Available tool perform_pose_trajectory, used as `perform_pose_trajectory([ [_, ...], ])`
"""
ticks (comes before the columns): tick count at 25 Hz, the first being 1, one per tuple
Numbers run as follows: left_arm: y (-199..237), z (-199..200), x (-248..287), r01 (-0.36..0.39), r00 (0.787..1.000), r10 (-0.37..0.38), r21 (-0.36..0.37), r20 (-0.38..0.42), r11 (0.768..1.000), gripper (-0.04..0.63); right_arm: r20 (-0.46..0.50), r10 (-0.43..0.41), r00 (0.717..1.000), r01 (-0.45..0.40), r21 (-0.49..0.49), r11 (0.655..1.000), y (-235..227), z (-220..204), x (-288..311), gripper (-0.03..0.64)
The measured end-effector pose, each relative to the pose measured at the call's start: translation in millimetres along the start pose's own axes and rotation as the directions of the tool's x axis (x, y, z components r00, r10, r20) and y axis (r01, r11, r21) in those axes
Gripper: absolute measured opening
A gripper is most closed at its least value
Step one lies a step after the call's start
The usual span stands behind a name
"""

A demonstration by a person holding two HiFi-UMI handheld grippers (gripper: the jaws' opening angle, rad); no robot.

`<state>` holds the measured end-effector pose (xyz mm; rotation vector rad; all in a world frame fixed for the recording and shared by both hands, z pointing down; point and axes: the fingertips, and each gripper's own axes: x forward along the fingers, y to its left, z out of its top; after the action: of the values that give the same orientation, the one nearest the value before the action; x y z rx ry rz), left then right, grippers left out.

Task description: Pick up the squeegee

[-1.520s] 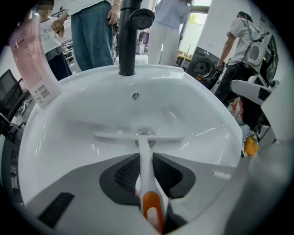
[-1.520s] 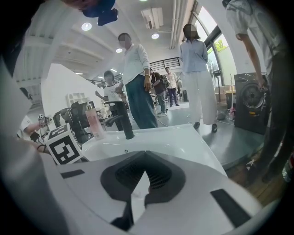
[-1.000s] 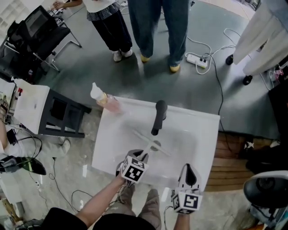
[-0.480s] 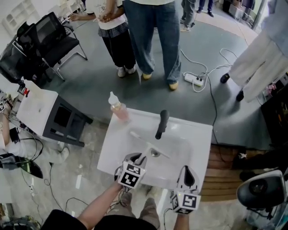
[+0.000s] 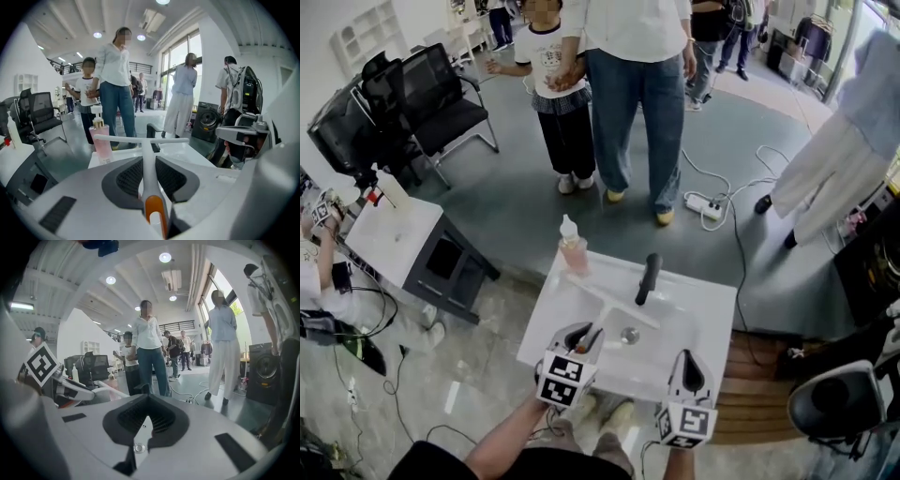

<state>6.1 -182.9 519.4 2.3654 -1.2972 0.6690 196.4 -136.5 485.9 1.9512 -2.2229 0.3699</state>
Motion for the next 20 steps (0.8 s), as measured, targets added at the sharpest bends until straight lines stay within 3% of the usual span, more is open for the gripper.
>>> perform_pose_trajectory([
  [5, 12.0, 37.6, -50.7, -0.023, 0.990, 0.022, 0.001, 0.140, 1.000, 0.086, 0.047, 0.019, 0.999, -0.018, -0.029, 0.999, 23.2, 30.9, -12.5, -0.002],
  [12, 17.2, 68.2, -106.0, -0.048, 0.959, 0.045, 0.005, 0.280, 0.999, 0.086, 0.096, 0.043, 0.994, -0.037, -0.059, 0.998, 41.2, 56.0, -29.5, -0.002],
  [20, 18.4, 74.4, -132.2, -0.061, 0.943, 0.053, 0.013, 0.330, 0.998, 0.086, 0.115, 0.054, 0.992, -0.046, -0.068, 0.997, 52.3, 61.4, -37.4, -0.002],
])
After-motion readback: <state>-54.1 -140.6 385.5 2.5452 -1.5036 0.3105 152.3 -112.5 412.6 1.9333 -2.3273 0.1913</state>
